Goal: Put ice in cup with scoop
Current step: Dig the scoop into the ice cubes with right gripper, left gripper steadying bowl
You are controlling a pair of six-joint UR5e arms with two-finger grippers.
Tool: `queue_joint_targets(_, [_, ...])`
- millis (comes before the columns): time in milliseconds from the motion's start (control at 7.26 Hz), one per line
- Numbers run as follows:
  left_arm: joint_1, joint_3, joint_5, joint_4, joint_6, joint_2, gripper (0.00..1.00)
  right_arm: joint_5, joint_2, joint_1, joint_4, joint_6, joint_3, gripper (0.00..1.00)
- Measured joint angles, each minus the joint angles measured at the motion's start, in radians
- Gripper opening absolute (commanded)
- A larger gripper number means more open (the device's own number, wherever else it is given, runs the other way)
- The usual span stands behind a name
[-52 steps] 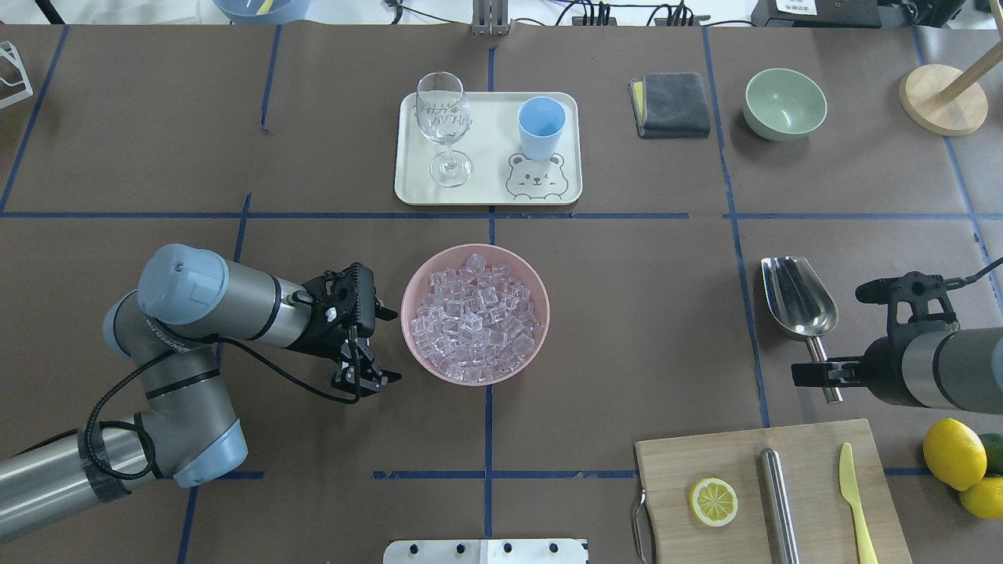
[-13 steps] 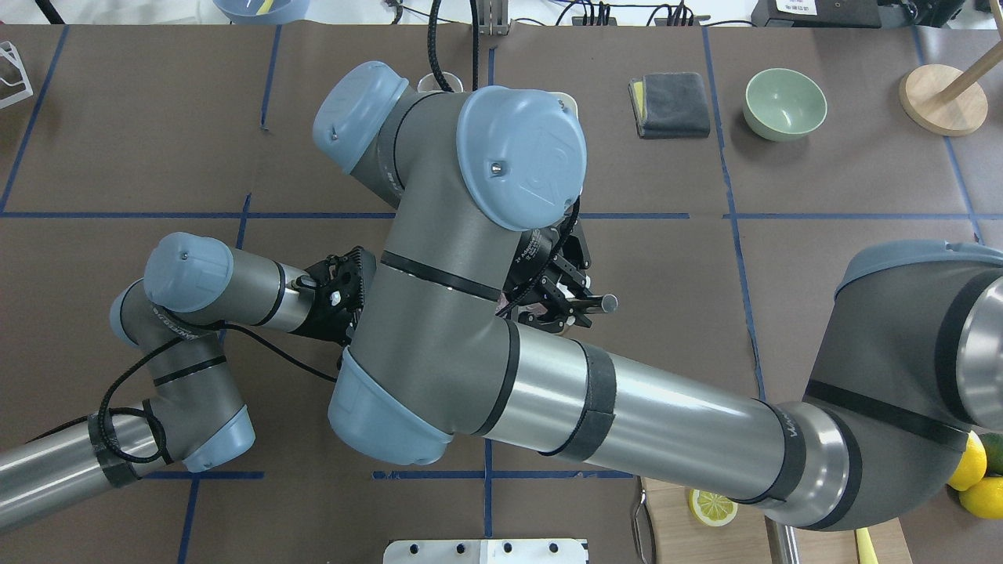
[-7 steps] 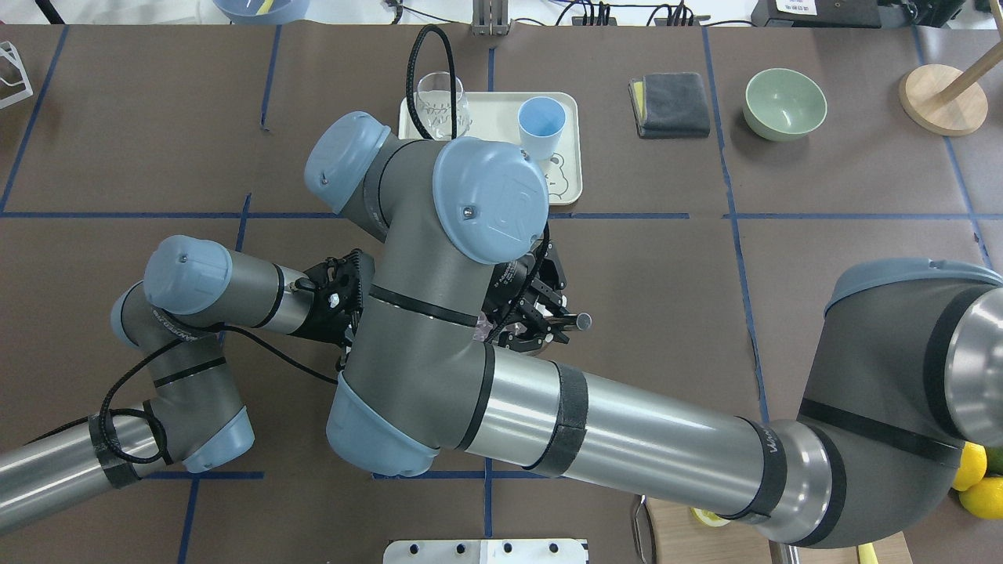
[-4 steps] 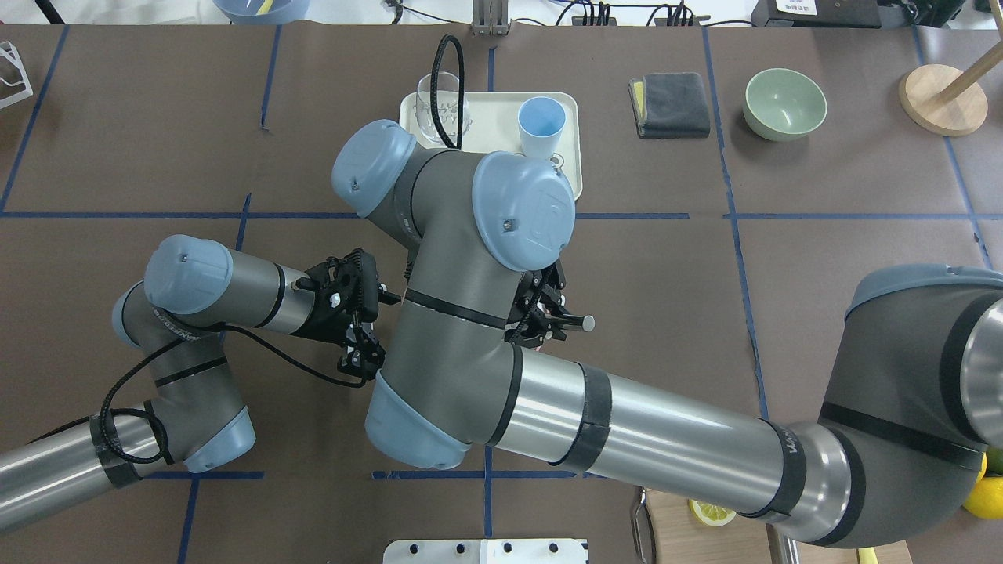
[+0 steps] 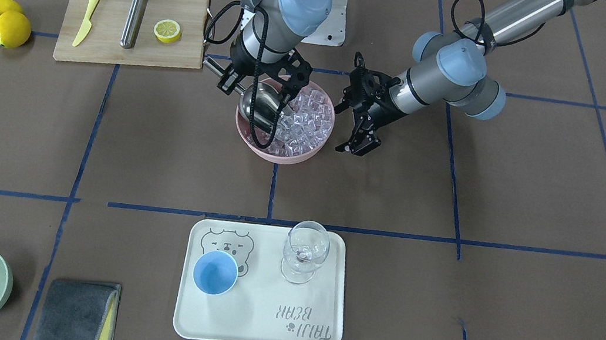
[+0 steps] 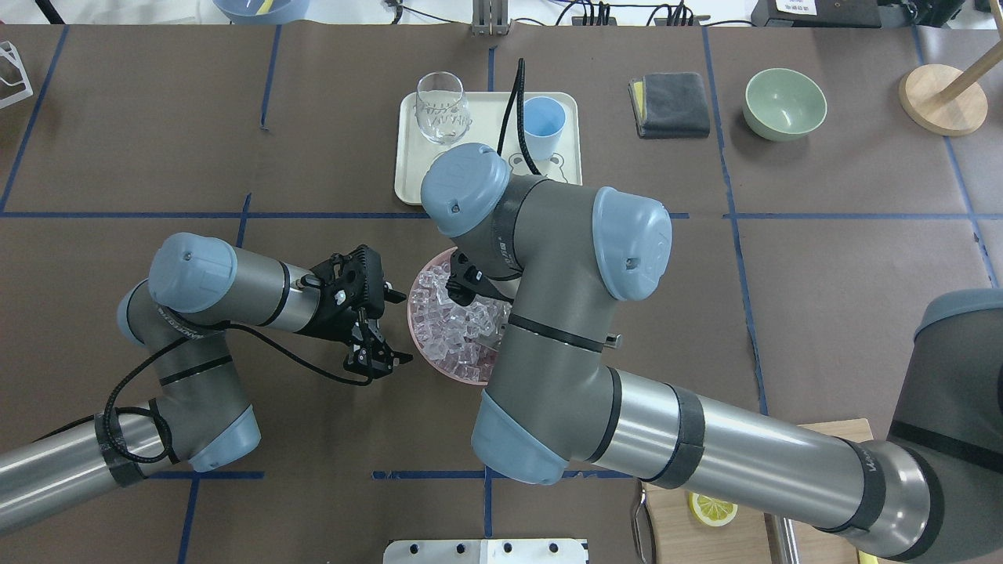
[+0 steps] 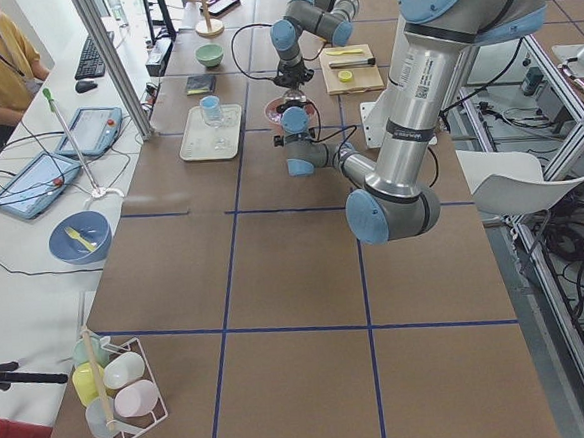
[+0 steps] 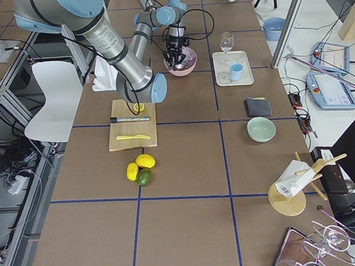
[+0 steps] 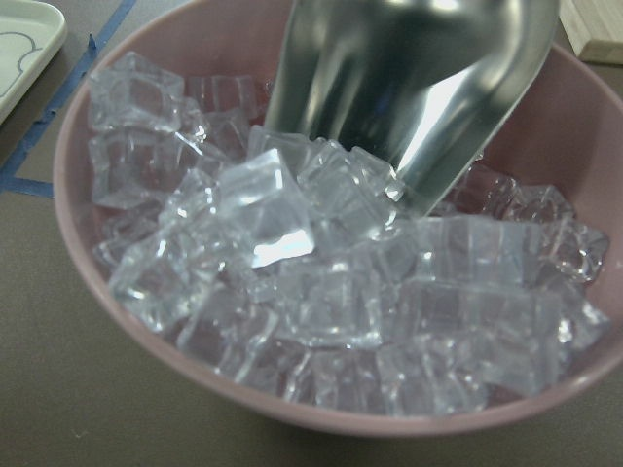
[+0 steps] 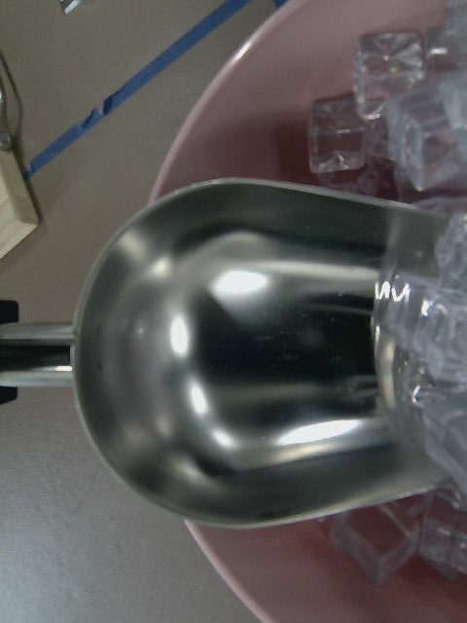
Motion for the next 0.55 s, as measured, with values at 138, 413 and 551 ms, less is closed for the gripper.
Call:
queue_joint_targets(138, [0.0,-0.001,0.0,0.001,-0.001,0.0,1.0,0.019,-0.014,0.006,0.048,0.009,0.004,0.0])
queue_joint_targets(413, [0.0,-0.002,0.001,0.002,-0.003,-0.001,1.0,0.057,-0.048,0.024,0.141,0.024,0.012,0.0])
queue_joint_targets(551, [-0.001,-0.003,0.001,0.002,-0.004,-0.001,1.0,0.074,-0.071,0.034,0.18,0.027,0.027,0.0])
